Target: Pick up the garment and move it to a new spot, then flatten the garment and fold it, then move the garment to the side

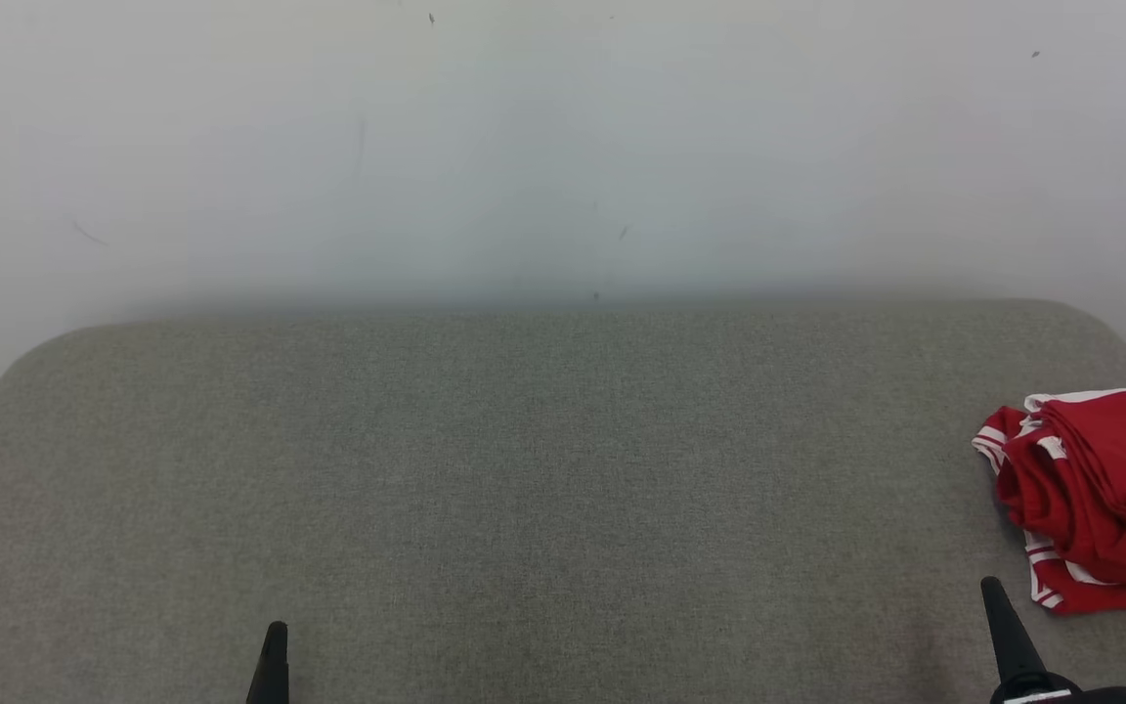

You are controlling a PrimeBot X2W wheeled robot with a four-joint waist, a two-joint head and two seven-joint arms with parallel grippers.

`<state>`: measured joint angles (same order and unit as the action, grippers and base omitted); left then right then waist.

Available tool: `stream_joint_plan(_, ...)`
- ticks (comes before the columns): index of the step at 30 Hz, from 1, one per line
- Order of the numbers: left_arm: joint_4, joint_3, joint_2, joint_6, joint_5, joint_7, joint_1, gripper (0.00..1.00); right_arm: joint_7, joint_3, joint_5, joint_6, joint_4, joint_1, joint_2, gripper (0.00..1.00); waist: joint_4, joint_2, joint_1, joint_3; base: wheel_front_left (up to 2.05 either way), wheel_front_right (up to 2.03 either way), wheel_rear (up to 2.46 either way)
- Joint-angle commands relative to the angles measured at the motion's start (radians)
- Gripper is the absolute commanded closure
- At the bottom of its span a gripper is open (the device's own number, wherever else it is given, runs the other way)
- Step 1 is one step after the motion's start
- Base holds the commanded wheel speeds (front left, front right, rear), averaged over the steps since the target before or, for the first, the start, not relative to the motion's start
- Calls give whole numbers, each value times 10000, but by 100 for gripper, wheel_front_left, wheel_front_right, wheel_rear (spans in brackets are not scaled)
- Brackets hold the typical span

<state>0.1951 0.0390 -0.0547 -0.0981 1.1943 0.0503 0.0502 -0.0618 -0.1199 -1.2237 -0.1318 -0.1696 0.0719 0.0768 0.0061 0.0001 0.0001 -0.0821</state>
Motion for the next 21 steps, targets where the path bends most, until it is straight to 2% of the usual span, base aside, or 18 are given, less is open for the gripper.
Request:
stream_joint_plan(1, -113, -61, 16, -80, 333, -72, -265, 100, -74, -74, -279, 12, 52, -234, -23, 100, -2, -1, 0, 31, 0, 0, 0)
stream_joint_plan(21, -127, -318, 35, -191, 2140, -442, -621, 100, -635, -415, -1951, 16, -58, -682, -138, 100, -26, -1, 0, 379, 0, 0, 0)
